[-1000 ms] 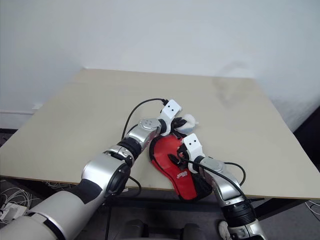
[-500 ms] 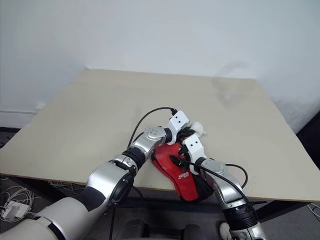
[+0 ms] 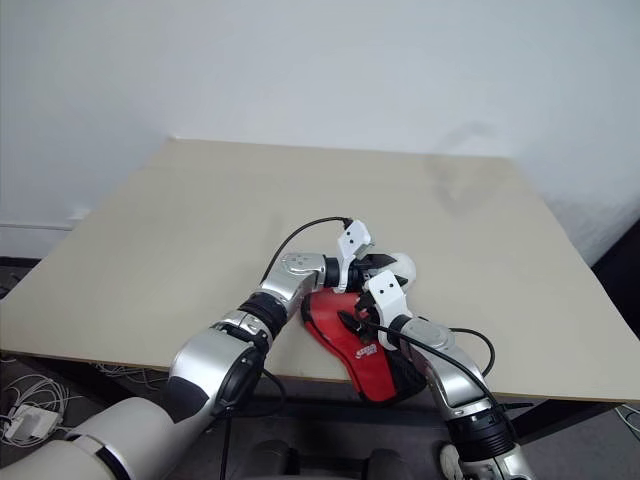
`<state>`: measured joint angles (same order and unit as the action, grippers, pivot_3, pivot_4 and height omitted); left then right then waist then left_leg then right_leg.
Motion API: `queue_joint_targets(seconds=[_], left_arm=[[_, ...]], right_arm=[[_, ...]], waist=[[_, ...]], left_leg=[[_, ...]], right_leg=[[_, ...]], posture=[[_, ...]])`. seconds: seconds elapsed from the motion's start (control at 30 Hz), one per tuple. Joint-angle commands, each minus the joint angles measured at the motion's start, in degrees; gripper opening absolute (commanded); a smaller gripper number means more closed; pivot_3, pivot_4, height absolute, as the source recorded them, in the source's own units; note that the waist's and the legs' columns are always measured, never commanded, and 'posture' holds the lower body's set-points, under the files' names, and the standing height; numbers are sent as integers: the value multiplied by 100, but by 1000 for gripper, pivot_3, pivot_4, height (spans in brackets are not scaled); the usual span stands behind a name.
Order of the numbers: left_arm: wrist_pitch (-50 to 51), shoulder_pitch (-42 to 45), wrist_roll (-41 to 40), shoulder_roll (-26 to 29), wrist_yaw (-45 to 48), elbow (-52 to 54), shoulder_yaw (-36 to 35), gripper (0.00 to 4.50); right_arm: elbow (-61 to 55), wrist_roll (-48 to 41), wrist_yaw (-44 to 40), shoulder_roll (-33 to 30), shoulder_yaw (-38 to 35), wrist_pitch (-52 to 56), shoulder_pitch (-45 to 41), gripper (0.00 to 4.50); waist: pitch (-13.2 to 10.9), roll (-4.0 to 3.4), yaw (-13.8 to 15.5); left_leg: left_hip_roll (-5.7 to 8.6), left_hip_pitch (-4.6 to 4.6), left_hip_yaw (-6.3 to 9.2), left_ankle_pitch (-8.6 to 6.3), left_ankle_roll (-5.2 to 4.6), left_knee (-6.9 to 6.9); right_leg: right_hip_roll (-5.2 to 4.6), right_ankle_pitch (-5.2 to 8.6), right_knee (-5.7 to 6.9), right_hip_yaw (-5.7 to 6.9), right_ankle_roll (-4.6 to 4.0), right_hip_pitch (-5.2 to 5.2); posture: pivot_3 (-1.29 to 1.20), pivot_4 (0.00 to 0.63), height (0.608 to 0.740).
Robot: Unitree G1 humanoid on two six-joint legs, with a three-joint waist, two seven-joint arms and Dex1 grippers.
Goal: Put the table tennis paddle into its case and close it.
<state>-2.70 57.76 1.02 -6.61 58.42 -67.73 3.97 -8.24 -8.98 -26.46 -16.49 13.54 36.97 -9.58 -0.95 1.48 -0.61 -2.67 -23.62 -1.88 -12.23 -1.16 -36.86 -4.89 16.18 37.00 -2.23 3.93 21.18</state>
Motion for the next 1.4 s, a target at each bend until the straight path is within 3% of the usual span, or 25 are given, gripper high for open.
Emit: queue_joint_targets(seconds=[0.03, 0.3, 0.47, 0.73, 1.03, 1.4], left_arm=[[446, 49, -301, 24, 661, 471, -26, 3299], [1390, 188, -838, 770, 1281, 1079, -350, 3299], [1719, 344, -1139, 1197, 1208, 1198, -621, 3299], [2044, 85, -1208, 1822, 1412, 1459, -634, 3299], [2644, -1124, -1201, 1971, 1904, 3166, 168, 3299], [2027, -1720, -692, 1546, 1030, 3391, 941, 3299]], right_arm=[[514, 150, -111, -109, 350, 355, 288, 3953], [-125, -199, -559, -244, 121, 66, 584, 3953], [-394, -372, -776, -363, -123, -139, 653, 3953], [-921, -1223, -1120, -297, -994, -472, 639, 3953], [-991, -2120, -1068, -347, -2162, -562, 113, 3953], [950, -1160, -160, -291, -2012, -985, -1248, 3953]], waist=[[0, -1, -39], [-2, -2, -72], [-4, -1, -66], [-37, -10, -62], [-69, -34, -61], [-75, -55, -69]], left_leg=[[0, 0, 0, 0, 0, 1], [0, -4, 7, 0, -1, 3], [-1, -7, 8, 0, -1, 4], [0, -23, 9, 2, -2, 2], [0, -74, 17, 3, -3, -11], [6, -85, 32, 6, -8, -26]], right_leg=[[0, 0, 0, 0, 0, 0], [0, 0, -1, 3, 1, 3], [0, 0, -1, 4, 2, 5], [0, -1, -1, 5, 3, 13], [4, -4, 4, 10, 3, 42], [8, -5, 7, 12, 4, 40]], posture=[[0, 0, 740], [0, 0, 740], [0, 0, 740], [0, 0, 740], [0, 0, 740], [0, 0, 740]])
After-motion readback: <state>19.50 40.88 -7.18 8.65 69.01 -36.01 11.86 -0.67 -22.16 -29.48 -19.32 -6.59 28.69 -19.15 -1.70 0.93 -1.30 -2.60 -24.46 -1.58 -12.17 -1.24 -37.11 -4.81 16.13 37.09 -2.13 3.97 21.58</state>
